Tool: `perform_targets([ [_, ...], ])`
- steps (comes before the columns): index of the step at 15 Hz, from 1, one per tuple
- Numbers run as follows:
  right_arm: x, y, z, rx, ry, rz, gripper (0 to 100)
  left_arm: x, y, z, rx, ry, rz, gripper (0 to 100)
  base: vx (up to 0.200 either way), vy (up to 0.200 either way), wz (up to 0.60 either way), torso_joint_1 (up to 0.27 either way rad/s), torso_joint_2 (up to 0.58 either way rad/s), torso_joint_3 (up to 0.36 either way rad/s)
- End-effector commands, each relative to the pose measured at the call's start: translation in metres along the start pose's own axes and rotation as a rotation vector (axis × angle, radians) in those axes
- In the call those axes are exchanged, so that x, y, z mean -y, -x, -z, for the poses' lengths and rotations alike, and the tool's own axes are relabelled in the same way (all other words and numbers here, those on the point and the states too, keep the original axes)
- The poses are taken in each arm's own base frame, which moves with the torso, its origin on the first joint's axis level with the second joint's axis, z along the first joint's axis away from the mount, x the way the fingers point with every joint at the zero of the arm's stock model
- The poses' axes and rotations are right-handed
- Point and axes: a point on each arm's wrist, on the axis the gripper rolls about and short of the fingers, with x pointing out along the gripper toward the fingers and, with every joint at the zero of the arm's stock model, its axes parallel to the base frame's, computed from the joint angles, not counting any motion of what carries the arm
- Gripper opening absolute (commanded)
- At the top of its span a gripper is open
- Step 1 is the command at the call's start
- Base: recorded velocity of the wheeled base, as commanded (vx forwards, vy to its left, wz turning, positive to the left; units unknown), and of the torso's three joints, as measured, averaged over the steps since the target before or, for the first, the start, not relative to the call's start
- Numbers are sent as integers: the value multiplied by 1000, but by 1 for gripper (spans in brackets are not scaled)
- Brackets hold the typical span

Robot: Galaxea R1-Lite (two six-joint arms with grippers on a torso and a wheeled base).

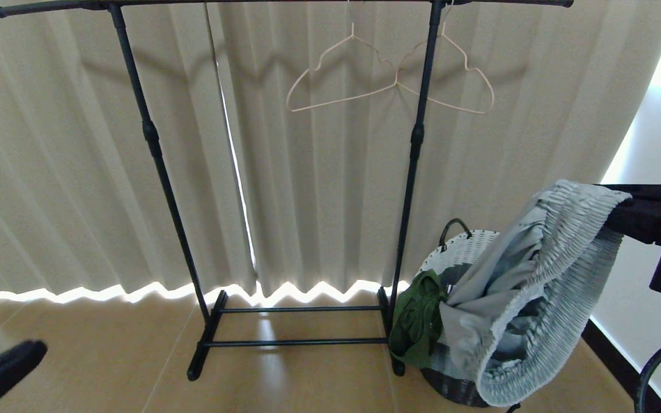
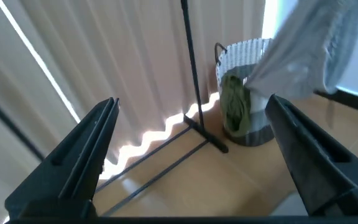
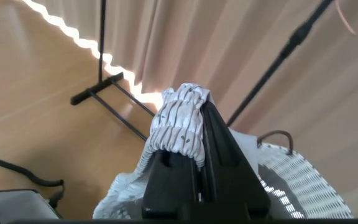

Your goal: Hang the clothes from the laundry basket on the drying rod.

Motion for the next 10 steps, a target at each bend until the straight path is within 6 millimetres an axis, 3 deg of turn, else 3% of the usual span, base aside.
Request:
perform_targets([
  [1,-2,-8,-2,-6,-1,-24,0,-20,-77,-2,-102,52,70,100,0,0,0,0,0,0],
  [3,-4,-9,-3,10,-15,-28,0,1,-117,2,-119,118,71,100,0,0,0,0,0,0],
  [7,-5,-10,-6,35,-15,-42,0,73,-165,32,-284,227,273,100,0,0,0,0,0,0],
  [10,-5,-13,-7,53,-65,-63,0,114,-197,59,-345,256,274,100,0,0,0,0,0,0],
])
